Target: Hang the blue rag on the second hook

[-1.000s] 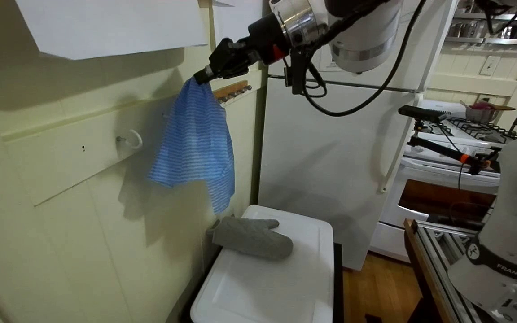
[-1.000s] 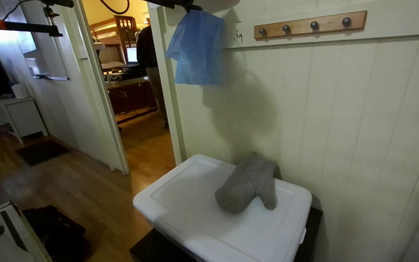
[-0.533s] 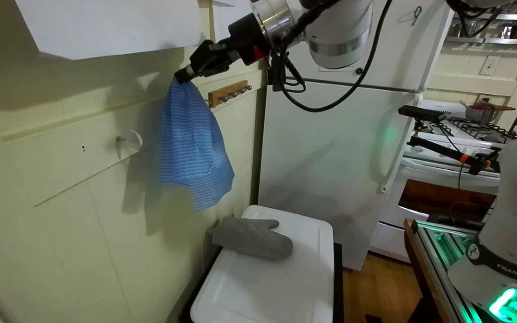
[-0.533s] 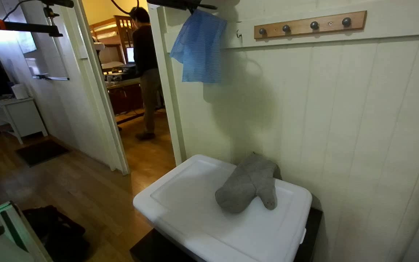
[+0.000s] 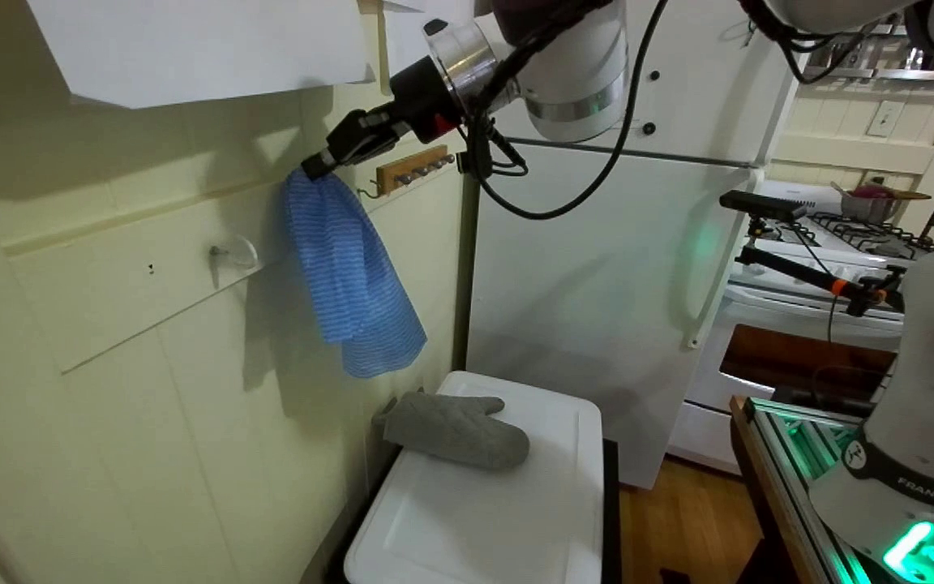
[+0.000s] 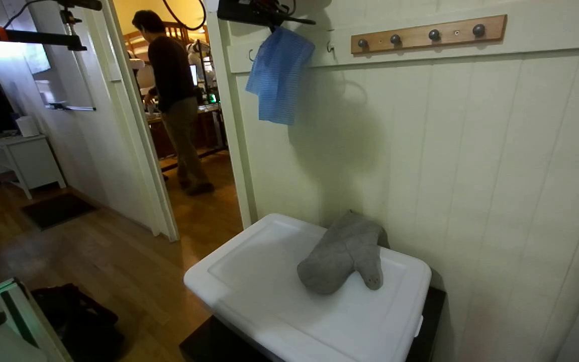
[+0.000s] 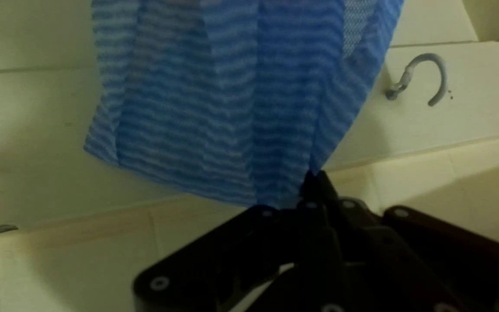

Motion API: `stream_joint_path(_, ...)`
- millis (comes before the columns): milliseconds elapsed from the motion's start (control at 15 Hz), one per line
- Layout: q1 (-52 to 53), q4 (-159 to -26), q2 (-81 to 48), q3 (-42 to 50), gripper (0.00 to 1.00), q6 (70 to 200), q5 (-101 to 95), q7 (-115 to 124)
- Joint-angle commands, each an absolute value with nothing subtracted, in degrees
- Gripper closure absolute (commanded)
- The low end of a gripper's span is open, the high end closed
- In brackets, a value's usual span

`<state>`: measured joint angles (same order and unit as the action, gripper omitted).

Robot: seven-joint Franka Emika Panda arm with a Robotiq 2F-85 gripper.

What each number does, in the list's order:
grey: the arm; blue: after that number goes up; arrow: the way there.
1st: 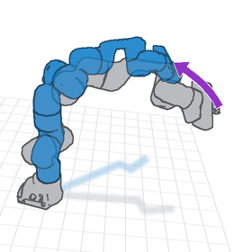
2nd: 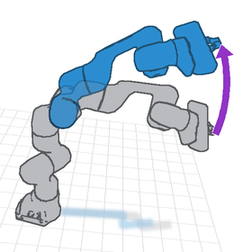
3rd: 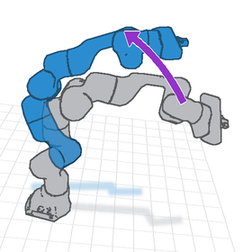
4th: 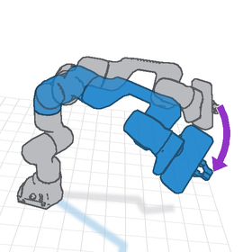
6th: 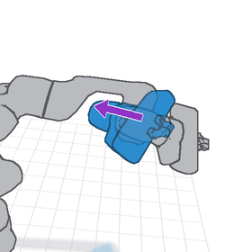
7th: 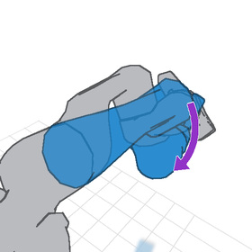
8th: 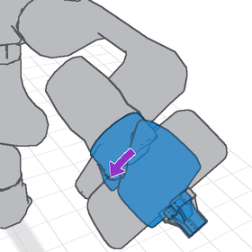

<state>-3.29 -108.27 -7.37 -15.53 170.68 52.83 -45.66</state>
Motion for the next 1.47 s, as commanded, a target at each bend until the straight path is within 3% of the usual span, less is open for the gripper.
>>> stream_joint_path(0, -4.40, -103.95, -9.82, -16.76, 1.00, 169.08, 56.75, -51.08)
stream_joint_path(1200, -3.89, -103.12, -14.11, -14.08, 1.00, 169.84, 50.54, -48.87)
stream_joint_path(1267, -3.92, -102.87, -14.04, -14.23, 0.74, 169.78, 50.85, -48.20)
stream_joint_path(1400, -4.01, -102.70, -13.78, -14.45, 0.67, 169.64, 51.45, -47.37)
